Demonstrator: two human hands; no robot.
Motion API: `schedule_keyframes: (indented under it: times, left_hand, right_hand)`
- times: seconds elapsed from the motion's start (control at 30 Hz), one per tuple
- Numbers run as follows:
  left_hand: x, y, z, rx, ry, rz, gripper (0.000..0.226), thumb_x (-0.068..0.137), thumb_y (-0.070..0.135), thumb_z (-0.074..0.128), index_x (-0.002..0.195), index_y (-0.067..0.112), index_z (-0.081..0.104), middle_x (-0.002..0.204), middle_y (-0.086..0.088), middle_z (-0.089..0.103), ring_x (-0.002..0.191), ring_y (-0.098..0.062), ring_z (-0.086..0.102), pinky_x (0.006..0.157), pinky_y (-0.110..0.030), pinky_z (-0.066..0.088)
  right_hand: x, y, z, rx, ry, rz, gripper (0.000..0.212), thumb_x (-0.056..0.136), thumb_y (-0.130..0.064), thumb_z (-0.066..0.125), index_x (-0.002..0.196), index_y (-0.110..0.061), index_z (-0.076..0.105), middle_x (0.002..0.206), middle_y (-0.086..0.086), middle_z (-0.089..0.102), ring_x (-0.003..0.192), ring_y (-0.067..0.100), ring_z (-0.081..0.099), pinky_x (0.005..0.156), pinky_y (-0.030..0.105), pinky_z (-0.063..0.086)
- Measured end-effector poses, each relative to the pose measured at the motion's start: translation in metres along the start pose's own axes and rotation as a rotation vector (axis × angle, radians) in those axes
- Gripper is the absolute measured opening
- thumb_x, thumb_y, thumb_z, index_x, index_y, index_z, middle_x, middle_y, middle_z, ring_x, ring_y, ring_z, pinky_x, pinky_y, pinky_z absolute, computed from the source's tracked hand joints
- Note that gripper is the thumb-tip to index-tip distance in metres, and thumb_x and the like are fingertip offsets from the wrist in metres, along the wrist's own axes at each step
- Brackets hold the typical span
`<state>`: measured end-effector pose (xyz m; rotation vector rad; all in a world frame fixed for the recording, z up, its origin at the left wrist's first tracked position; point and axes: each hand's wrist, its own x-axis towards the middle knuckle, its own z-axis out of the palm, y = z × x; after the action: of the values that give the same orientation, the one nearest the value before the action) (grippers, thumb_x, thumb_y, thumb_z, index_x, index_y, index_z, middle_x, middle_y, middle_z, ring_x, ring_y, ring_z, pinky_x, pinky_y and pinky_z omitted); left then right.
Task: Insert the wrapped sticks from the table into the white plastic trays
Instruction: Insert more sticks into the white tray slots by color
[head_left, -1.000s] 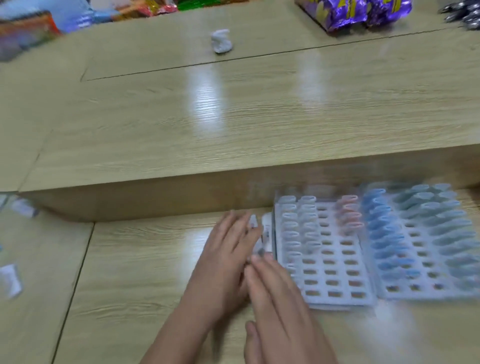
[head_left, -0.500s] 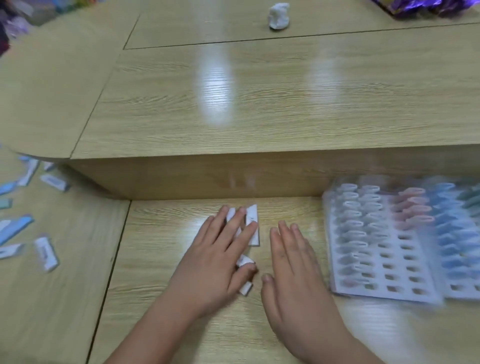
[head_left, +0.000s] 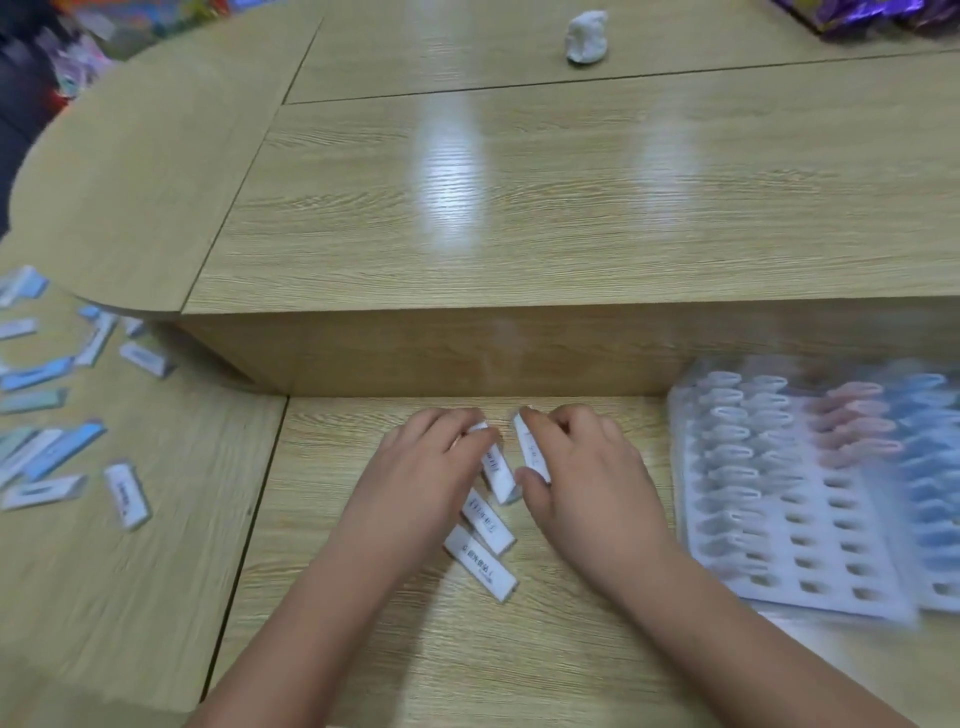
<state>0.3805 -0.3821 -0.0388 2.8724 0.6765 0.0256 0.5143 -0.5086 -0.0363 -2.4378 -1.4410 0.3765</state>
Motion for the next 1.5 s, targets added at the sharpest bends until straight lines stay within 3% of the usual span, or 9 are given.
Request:
schedule_keyframes:
  times: [0.2,0.37,0.6,0.77,1.03,1.13,1.23,1.33,1.5]
  left_hand:
    - [0.012,0.003,-0.015,0.137,-0.01,0.08,0.043,0.069,0.019,0.086,0.106,0.025,0.066,0.117,0.01,0.065,0.105,-0.019,0.06,0.079,-0.034,0.052]
    - [0.019,0.008,-0.014,0.113,-0.044,0.108,0.04,0.095,0.026,0.059,0.134,0.036,0.053,0.117,0.011,0.054,0.108,-0.015,0.049,0.083,-0.029,0.038]
    - [0.009,0.012,-0.031,-0.548,-0.005,-0.257,0.025,0.092,0.014,0.064,0.097,0.039,0.066,0.099,0.018,0.052,0.081,-0.002,0.057,0.059,-0.014,0.048]
    - [0.006,0.049,-0.057,-0.997,0.029,-0.354,0.019,0.081,0.021,0.071,0.096,0.031,0.065,0.088,0.0,0.07,0.083,-0.034,0.066,0.075,-0.054,0.054]
    - [0.032,0.146,-0.075,-1.214,0.11,-0.185,0.029,0.085,0.016,0.061,0.1,0.037,0.073,0.098,0.009,0.072,0.089,-0.025,0.074,0.087,-0.059,0.054]
    - [0.042,0.177,-0.073,-1.228,0.143,-0.133,0.018,0.088,0.021,0.064,0.096,0.033,0.075,0.095,0.009,0.076,0.09,-0.019,0.074,0.076,-0.03,0.061]
    - [0.054,0.202,-0.068,-1.189,0.171,-0.102,0.012,0.089,0.025,0.067,0.094,0.031,0.075,0.094,0.01,0.076,0.088,-0.007,0.071,0.07,-0.012,0.052]
    - [0.062,0.221,-0.063,-1.1,0.216,-0.112,0.013,0.083,0.041,0.068,0.089,0.033,0.076,0.088,0.009,0.07,0.076,-0.003,0.063,0.066,-0.01,0.046]
    - [0.049,0.227,-0.053,-0.981,0.227,-0.156,0.017,0.081,0.043,0.07,0.095,0.034,0.073,0.086,0.003,0.07,0.076,-0.014,0.065,0.068,-0.025,0.052]
  right_hand:
    - [0.001,0.009,-0.013,0.064,-0.03,0.123,0.048,0.091,-0.022,0.051,0.137,-0.034,0.044,0.113,-0.002,0.053,0.104,0.021,0.053,0.078,0.031,0.04]
    - [0.0,0.012,-0.018,0.345,-0.003,0.177,0.015,0.091,-0.023,0.052,0.102,-0.03,0.06,0.092,-0.009,0.055,0.086,0.015,0.056,0.07,0.033,0.046]
    - [-0.016,0.012,-0.042,0.945,-0.027,0.251,0.027,0.093,-0.027,0.059,0.102,-0.052,0.063,0.083,-0.015,0.07,0.069,0.005,0.067,0.069,0.04,0.06]
    - [-0.049,0.033,-0.081,1.077,0.055,0.237,0.021,0.081,-0.037,0.061,0.1,-0.044,0.068,0.087,-0.013,0.072,0.08,0.012,0.072,0.079,0.047,0.059]
    - [-0.095,0.12,-0.139,0.99,0.193,0.312,0.021,0.083,-0.022,0.07,0.099,-0.037,0.066,0.092,-0.01,0.076,0.086,0.007,0.072,0.07,0.031,0.059]
    - [-0.113,0.157,-0.154,0.948,0.256,0.319,0.027,0.083,-0.01,0.072,0.093,-0.035,0.068,0.09,-0.01,0.076,0.083,0.006,0.072,0.065,0.015,0.054]
    - [-0.129,0.186,-0.167,0.943,0.298,0.345,0.023,0.082,-0.008,0.07,0.09,-0.029,0.071,0.092,-0.005,0.076,0.086,0.009,0.073,0.07,0.022,0.057]
    - [-0.142,0.201,-0.172,0.886,0.343,0.378,0.009,0.085,-0.024,0.066,0.091,-0.027,0.071,0.089,-0.007,0.074,0.081,0.009,0.072,0.072,0.035,0.057]
    - [-0.138,0.184,-0.154,0.736,0.297,0.293,0.008,0.081,-0.031,0.069,0.087,-0.035,0.073,0.086,-0.015,0.068,0.079,0.003,0.067,0.06,0.01,0.048]
